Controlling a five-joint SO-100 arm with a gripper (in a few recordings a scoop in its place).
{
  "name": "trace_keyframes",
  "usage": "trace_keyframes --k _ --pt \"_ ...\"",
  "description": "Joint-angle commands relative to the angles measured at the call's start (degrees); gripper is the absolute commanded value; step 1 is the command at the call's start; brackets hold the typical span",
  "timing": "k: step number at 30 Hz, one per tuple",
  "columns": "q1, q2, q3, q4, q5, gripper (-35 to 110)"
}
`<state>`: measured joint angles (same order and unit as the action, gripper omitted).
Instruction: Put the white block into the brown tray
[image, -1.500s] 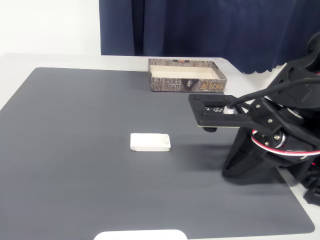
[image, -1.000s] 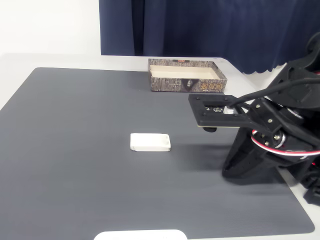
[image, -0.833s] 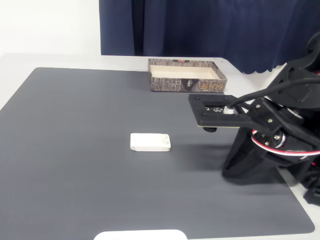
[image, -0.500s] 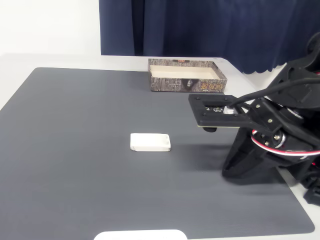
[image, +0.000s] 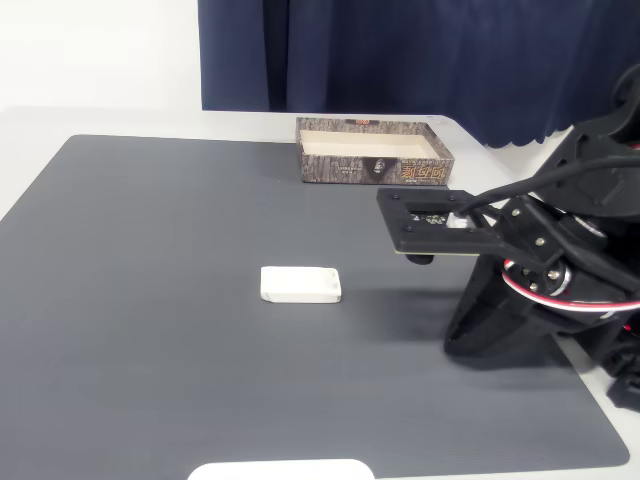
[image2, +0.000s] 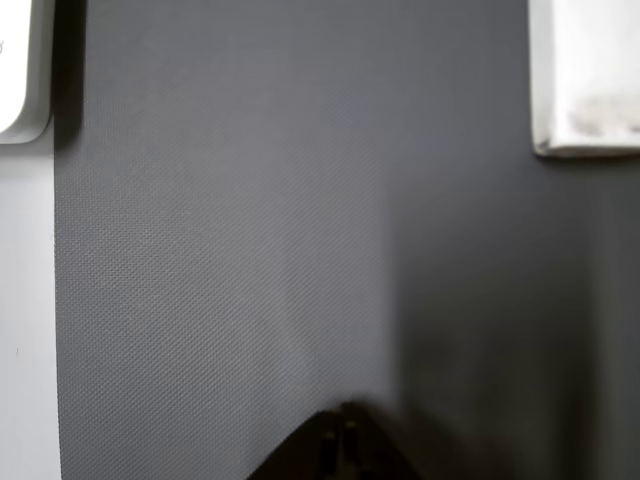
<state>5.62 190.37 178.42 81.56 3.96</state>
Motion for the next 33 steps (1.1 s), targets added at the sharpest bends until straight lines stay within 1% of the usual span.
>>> trace_keyframes --k 1,27,33 --pt "-0.09 -0.53 0.00 4.13 1.85 0" --pt "-0.09 -0.53 0.00 4.13 1.49 0" --pt "-1.76 -2.20 -1.23 2.72 1.85 0"
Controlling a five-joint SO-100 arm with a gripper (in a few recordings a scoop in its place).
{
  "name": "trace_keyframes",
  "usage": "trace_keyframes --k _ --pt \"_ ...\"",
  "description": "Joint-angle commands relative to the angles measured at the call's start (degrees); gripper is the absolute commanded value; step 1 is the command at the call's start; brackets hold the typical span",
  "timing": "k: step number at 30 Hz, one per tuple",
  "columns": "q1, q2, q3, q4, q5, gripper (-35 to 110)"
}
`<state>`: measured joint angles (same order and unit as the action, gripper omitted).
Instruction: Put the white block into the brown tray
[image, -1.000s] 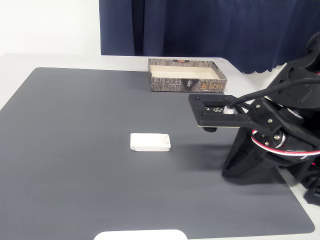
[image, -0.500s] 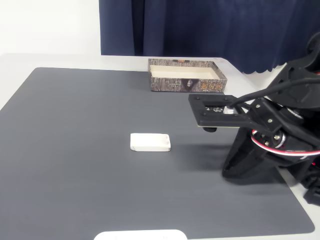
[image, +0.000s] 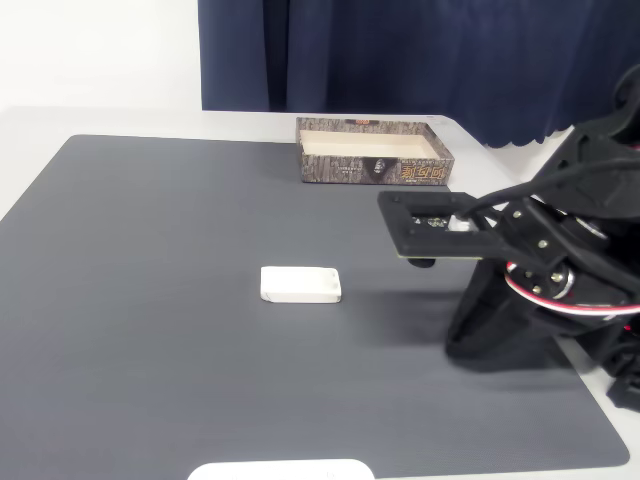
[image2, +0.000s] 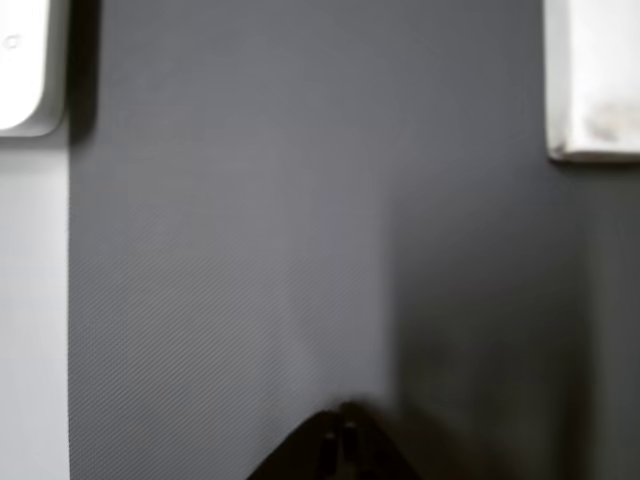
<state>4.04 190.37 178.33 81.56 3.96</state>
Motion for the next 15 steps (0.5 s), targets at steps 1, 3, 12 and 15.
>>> trace_keyframes --k 1,3,12,15 --pt "0.18 -4.04 -2.55 1.93 1.76 0" --pt "0.70 -9.14 -6.15 0.62 1.23 0" --pt "4.04 -36.91 -28.92 -1.85 -4.66 0" --pt "5.01 -44.12 -35.24 -1.85 -5.80 0"
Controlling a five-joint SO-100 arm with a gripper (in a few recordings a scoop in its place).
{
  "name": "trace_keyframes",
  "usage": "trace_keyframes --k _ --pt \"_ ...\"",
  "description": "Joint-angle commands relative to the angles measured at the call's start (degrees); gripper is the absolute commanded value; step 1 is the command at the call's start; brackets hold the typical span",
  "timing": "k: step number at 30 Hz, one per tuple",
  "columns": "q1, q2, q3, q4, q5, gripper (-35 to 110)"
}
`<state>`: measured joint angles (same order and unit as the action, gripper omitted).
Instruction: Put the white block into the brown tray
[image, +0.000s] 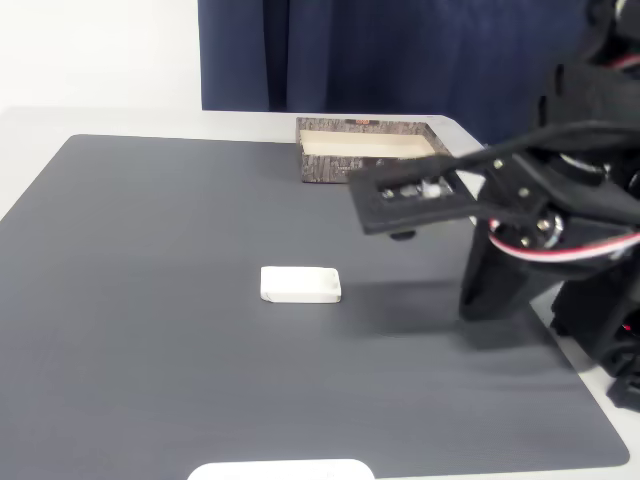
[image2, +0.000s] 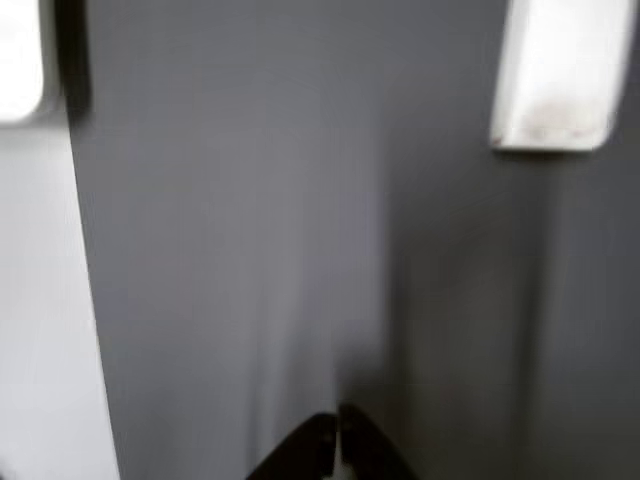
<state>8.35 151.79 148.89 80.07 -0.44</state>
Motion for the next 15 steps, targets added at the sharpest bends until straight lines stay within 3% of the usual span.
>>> trace_keyframes --k 1,15 --pt "1.49 -7.56 -7.73 -0.35 -2.20 0" --pt "11.69 -36.47 -34.80 -1.05 -11.95 0"
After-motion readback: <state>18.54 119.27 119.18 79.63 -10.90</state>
